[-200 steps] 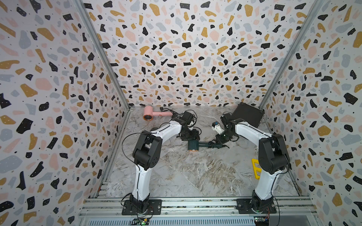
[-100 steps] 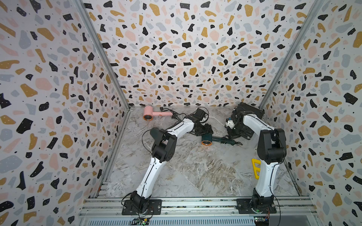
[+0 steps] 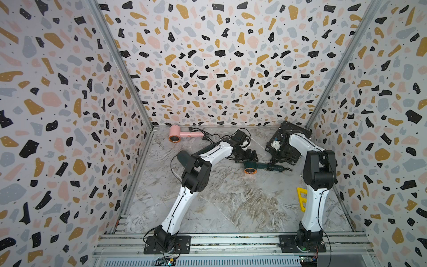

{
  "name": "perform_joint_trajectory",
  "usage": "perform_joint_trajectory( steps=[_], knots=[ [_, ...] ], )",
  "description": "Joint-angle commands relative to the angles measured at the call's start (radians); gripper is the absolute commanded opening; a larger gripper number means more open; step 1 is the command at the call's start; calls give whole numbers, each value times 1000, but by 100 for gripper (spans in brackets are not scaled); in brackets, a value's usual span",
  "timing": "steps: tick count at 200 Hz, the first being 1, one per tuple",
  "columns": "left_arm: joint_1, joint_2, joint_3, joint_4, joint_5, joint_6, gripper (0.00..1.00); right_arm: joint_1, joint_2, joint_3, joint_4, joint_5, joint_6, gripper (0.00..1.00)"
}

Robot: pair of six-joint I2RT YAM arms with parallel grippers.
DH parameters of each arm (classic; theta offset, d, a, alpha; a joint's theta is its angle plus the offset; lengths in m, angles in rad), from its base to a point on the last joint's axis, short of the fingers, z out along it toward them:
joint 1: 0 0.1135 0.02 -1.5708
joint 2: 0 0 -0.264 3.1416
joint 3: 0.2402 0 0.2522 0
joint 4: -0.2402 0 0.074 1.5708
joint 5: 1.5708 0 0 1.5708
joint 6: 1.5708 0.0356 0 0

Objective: Wrap the cord around the hair dryer
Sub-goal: Place the hair dryer at the center of the board.

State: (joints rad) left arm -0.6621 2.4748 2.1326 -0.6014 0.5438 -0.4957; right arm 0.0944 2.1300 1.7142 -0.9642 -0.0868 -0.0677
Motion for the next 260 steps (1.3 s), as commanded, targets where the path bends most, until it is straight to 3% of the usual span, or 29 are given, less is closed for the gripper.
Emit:
perform_joint_trajectory(
  steps=[1,72,128,174,260],
  knots=[
    [-7,-16,-3,23,41,22,95,4,-41,18,-22,6,5,53],
    [-3,-58,-38,46,16,13,97,4,-162,-6,-75,25,12,54],
    [-3,-74,-64,69,12,3,98,2,-227,-91,-77,-55,44,34],
    [-4,-90,-78,84,2,-9,98,11,-210,-125,18,-136,77,29],
    [-4,-106,-138,118,-4,-44,88,13,-105,-111,122,-94,129,10]
  ],
)
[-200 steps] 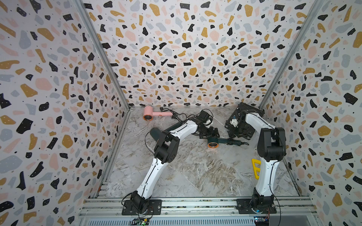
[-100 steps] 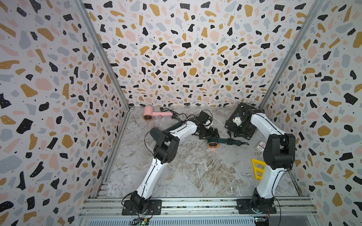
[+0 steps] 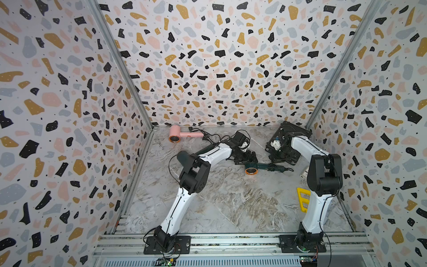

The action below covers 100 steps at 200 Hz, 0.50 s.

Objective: Wrap the cord around the hair dryer
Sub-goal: Place the hair dryer at the center of the board.

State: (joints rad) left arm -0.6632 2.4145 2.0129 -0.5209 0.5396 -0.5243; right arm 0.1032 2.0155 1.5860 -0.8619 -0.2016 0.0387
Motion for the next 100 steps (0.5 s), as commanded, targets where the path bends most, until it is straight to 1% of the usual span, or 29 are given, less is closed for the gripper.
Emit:
perform_joint_trajectory(
  steps=[1,34,82,100],
  knots=[
    [-3,-45,-19,38,1,-16,88,4,10,17,20,21,22,10],
    [-3,-40,-33,66,11,-41,85,5,44,44,25,42,40,3],
    [-4,-12,-52,114,28,-77,83,6,82,57,22,79,48,2],
    [-3,-8,-71,134,11,-82,82,7,86,70,16,88,43,2]
  ],
)
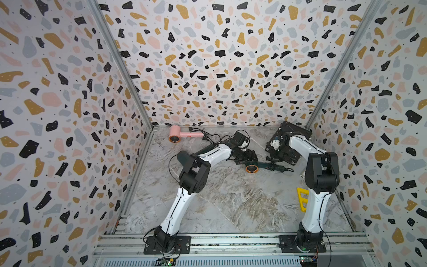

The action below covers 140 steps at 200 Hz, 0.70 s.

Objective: Wrap the cord around the hair dryer
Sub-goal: Place the hair dryer at the center of the board.

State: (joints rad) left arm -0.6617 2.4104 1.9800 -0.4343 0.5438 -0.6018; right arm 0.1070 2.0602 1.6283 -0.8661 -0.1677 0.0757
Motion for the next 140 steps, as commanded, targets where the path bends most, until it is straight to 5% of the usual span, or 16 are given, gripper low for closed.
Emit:
perform_joint_trajectory(
  steps=[1,42,73,140],
  knots=[
    [-4,-5,-40,48,6,-6,82,4,42,27,21,54,6,2],
    [-6,-37,-93,79,-31,-17,85,4,-9,33,6,34,-9,13],
    [-5,-63,-104,67,-68,19,100,5,-70,17,1,1,-14,27],
    [10,-159,-58,-69,-209,165,99,9,-282,-62,27,-65,7,44]
  ],
)
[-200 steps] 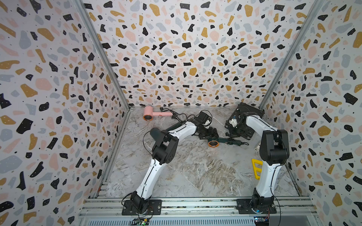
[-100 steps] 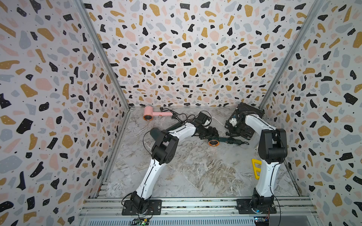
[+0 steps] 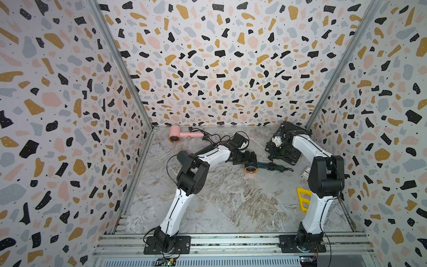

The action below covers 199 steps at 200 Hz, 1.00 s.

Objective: Wrap the cord around the hair dryer
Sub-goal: Place the hair dryer at the center of the board, then pick up the hair dryer from the center of the board.

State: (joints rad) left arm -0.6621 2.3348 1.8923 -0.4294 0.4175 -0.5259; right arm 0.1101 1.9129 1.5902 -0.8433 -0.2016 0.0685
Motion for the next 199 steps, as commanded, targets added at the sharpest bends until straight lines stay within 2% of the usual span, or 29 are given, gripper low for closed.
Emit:
perform_joint_trajectory(
  steps=[1,54,70,112,142,161,178,199],
  knots=[
    [11,-85,31,-76,-85,92,99,6,-140,-25,5,-30,14,45],
    [70,-209,75,-227,-221,204,99,18,-268,-170,61,6,36,45],
    [108,-266,52,-267,-288,228,99,29,-294,-228,86,17,60,50],
    [314,-422,-82,-270,-405,233,99,119,-365,-383,186,45,131,56],
    [467,-514,-205,-256,-430,188,99,173,-377,-443,194,49,128,57],
    [513,-543,-258,-256,-521,194,99,197,-389,-454,177,33,127,59],
    [542,-530,-279,-271,-573,201,99,230,-407,-457,157,57,104,65],
    [564,-490,-303,-280,-574,186,99,253,-426,-461,129,85,87,72]
  ],
)
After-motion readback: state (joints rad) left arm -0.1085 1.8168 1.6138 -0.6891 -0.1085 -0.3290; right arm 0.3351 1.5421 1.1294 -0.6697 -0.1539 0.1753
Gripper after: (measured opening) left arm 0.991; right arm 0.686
